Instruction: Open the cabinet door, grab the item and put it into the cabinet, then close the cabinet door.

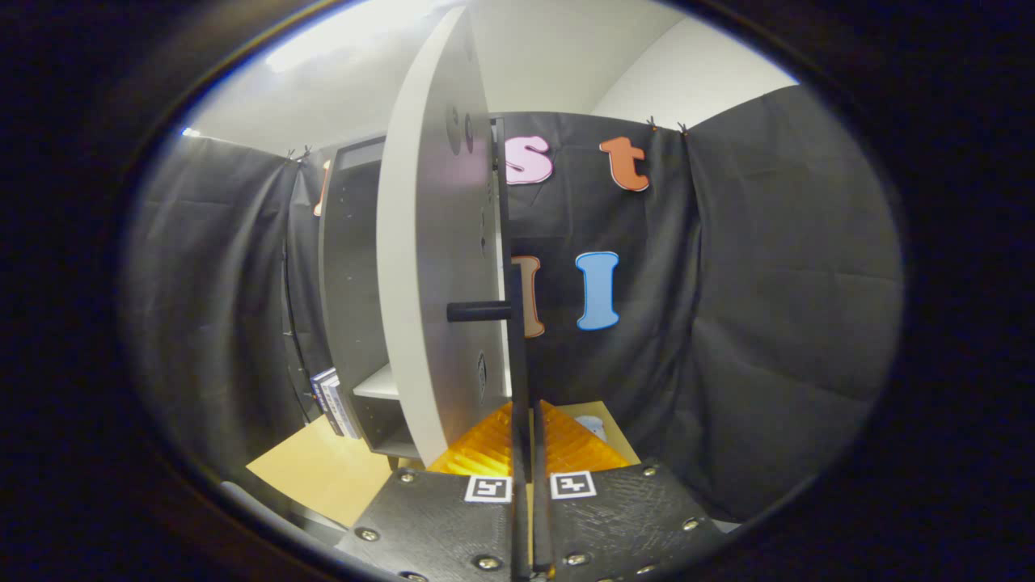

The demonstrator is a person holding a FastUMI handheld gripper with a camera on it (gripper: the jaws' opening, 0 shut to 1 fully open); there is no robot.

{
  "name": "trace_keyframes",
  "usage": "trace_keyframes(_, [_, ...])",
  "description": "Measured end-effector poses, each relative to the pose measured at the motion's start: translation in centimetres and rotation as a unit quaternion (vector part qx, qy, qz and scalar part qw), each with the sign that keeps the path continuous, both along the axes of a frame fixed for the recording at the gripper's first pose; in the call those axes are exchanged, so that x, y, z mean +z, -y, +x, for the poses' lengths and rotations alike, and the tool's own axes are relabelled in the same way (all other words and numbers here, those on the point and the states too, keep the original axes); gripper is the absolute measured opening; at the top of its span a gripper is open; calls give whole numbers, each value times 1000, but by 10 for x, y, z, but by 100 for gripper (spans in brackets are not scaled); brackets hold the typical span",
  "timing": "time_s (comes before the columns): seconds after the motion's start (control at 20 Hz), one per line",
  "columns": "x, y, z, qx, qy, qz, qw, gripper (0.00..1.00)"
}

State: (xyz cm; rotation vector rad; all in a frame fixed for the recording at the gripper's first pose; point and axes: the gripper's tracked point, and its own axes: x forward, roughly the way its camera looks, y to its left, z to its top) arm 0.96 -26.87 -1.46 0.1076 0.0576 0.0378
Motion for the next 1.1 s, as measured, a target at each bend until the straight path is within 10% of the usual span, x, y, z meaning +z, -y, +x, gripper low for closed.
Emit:
trace_keyframes(0.9, [-2, -51, -68, -22, -4, -9, 1000, 4])
trace_keyframes(1.1, [-12, -105, -63, 1, -3, 6, 1000, 25])
